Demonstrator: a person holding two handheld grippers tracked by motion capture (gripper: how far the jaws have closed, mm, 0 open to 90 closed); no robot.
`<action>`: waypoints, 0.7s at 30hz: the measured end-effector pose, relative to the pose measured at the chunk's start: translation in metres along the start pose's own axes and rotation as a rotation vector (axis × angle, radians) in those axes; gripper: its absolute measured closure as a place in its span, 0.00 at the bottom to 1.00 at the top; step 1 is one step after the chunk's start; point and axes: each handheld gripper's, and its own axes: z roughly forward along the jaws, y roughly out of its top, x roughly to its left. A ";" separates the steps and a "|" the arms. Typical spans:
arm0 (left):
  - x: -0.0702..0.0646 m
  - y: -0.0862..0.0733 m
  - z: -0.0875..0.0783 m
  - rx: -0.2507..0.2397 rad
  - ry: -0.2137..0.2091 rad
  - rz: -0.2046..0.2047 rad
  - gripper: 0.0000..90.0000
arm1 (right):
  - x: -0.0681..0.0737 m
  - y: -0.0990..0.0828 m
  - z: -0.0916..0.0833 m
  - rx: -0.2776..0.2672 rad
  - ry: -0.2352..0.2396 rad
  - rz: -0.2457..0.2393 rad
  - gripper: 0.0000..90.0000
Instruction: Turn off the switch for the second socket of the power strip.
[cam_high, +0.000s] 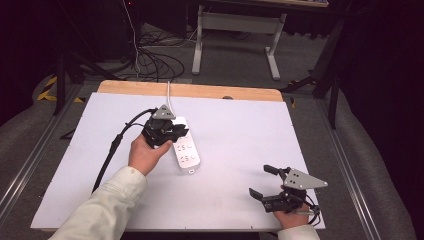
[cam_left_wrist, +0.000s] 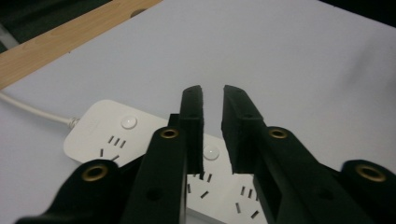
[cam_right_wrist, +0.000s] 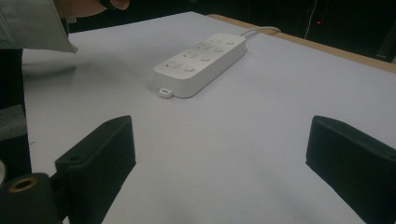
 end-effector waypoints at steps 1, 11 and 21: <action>0.001 0.000 0.001 0.011 0.007 0.006 0.98 | 0.000 0.000 0.000 -0.001 0.001 0.000 0.10; 0.016 -0.005 0.025 0.055 -0.002 -0.042 1.00 | 0.000 0.000 0.000 -0.003 0.011 0.000 0.10; 0.027 -0.010 0.039 0.021 -0.042 -0.095 1.00 | 0.000 0.000 0.001 -0.007 0.025 0.004 0.10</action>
